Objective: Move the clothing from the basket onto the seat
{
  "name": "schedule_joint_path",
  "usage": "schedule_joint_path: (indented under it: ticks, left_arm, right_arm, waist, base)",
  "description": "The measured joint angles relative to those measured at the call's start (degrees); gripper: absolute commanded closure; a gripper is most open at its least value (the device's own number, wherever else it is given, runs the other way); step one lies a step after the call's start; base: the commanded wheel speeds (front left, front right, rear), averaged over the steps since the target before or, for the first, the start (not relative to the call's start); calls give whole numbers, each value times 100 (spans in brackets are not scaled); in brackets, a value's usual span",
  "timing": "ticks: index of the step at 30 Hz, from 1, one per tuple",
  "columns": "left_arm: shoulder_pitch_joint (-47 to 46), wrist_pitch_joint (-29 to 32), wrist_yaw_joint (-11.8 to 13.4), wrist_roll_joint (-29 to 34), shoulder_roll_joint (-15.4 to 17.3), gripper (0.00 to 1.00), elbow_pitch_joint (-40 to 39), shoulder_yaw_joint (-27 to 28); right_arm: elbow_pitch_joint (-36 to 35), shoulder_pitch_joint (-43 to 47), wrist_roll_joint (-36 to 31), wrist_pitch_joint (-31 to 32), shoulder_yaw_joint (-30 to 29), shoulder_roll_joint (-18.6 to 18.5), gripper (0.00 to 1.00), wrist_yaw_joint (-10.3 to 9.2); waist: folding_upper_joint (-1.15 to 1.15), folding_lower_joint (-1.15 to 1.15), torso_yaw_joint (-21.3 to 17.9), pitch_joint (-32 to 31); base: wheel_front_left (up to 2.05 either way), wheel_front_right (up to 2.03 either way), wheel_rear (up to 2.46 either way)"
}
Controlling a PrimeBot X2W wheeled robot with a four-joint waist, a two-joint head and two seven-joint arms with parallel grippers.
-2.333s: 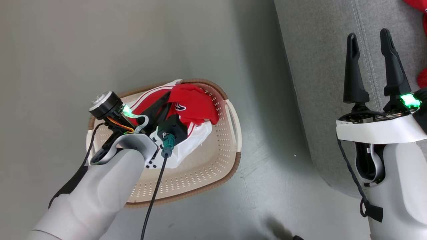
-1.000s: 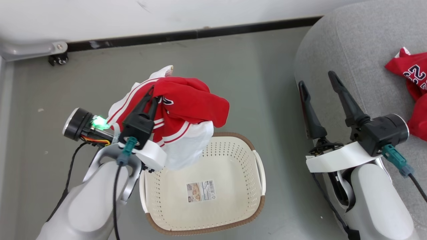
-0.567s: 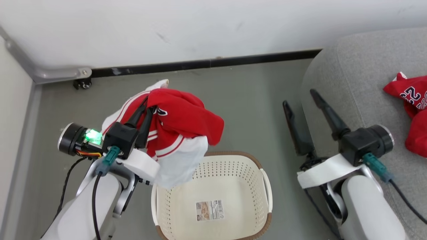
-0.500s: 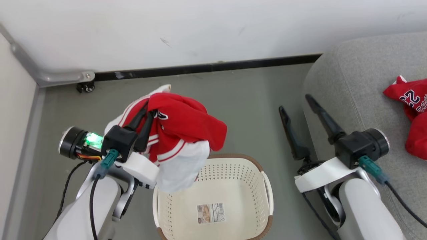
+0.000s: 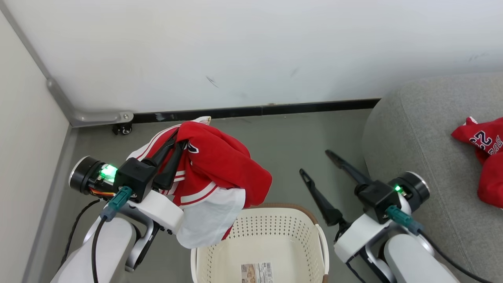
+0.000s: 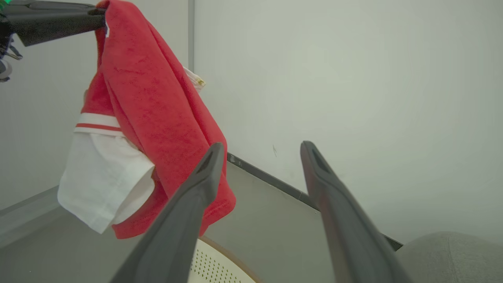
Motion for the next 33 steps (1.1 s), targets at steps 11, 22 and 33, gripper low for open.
schedule_joint_path:
  ticks: [11,22,33]
  left_arm:
    - [0,69,-234,-51,130,100,-285,-43]
    - [-3,264,-412,-100,183,100,-700,-142]
    - [-34,511,-508,-100,183,100,-1046,-245]
  right_arm:
    - [-86,129,233,235,701,-286,0,0]
    - [-287,18,498,467,1477,-654,0,0]
    - [-339,-341,829,525,1925,-700,0,0]
  waist:
    - [0,0,62,-291]
    - [0,0,-11,-424]
    - [0,0,10,-416]
  base:
    - [0,0,0]
    - [0,0,0]
    - [0,0,0]
